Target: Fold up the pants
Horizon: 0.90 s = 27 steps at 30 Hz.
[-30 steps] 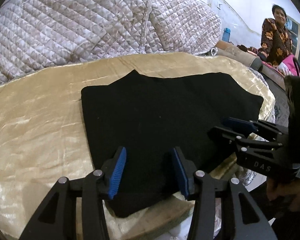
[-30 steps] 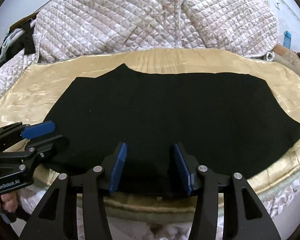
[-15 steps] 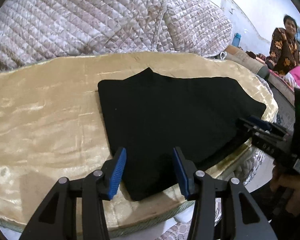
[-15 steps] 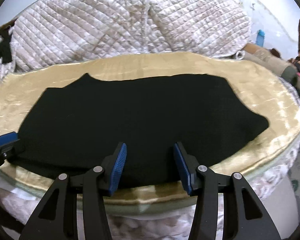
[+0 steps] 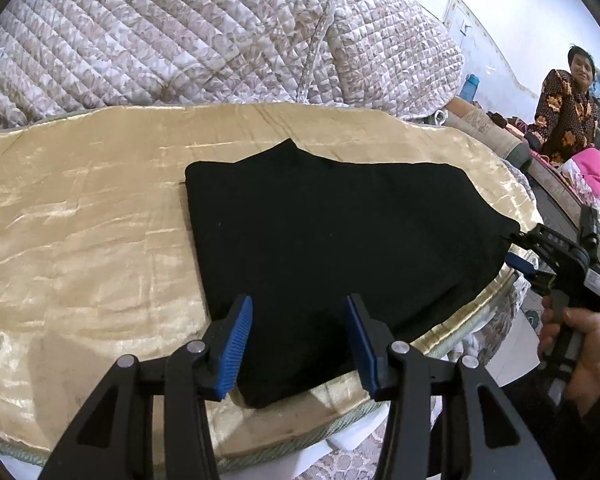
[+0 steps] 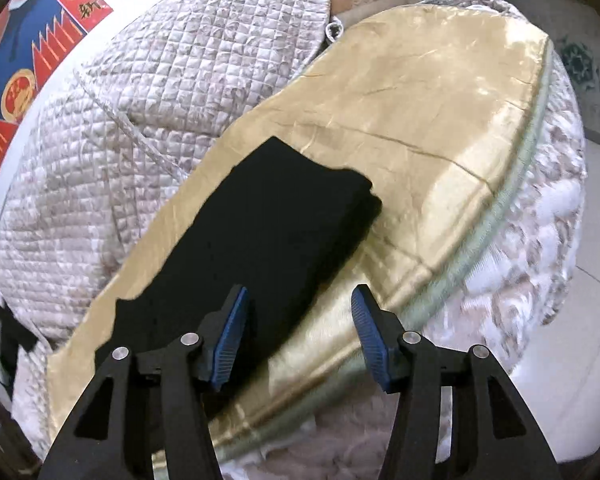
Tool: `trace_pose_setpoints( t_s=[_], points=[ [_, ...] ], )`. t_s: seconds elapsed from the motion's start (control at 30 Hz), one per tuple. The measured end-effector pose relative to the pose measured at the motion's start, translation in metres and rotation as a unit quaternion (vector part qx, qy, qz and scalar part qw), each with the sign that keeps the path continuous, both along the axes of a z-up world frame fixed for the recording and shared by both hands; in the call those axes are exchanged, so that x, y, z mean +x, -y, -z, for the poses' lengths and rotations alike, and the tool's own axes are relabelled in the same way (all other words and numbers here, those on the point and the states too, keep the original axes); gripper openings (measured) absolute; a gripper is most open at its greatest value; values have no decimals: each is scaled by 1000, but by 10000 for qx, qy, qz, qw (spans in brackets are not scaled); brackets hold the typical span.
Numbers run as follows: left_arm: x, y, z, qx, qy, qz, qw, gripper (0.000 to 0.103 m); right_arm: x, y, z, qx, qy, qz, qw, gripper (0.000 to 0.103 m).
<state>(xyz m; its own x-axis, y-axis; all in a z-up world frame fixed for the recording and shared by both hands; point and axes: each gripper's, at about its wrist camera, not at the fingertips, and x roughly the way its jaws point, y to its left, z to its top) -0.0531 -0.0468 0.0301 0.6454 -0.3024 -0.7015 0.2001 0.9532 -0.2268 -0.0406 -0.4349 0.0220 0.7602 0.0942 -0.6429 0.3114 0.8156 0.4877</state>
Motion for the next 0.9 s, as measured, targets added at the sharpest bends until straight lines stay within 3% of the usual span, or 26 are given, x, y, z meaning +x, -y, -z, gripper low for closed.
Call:
trace_pose_setpoints(
  t_s=[0.1, 0.3, 0.43, 0.53, 0.6, 0.7, 0.73, 0.9],
  points=[
    [2, -3, -1, -20, 2, -31, 10000, 50, 10, 8, 2, 143, 35, 119, 9998, 57],
    [6, -8, 1, -38, -28, -135, 9999, 50, 30, 11, 2, -83, -2, 275, 9996, 58],
    [8, -11, 1, -60, -20, -188, 9998, 50, 21, 5, -12, -135, 372, 206, 9990, 58],
    [11, -16, 0, -79, -36, -264, 9996, 50, 31, 12, -6, 10, 270, 191, 9995, 57],
    [14, -20, 0, -102, -66, -357, 9993, 50, 43, 18, 2, -10, -5, 255, 9997, 51],
    [16, -25, 0, -155, -93, -475, 9987, 50, 56, 10, -6, -422, -167, 159, 9988, 43],
    [16, -26, 0, -144, -102, -516, 9985, 50, 58, 7, -11, -494, -194, 118, 9985, 31],
    [17, -36, -3, -132, -110, -665, 9976, 50, 56, -24, -52, -707, 201, -399, 9965, 22]
  ],
)
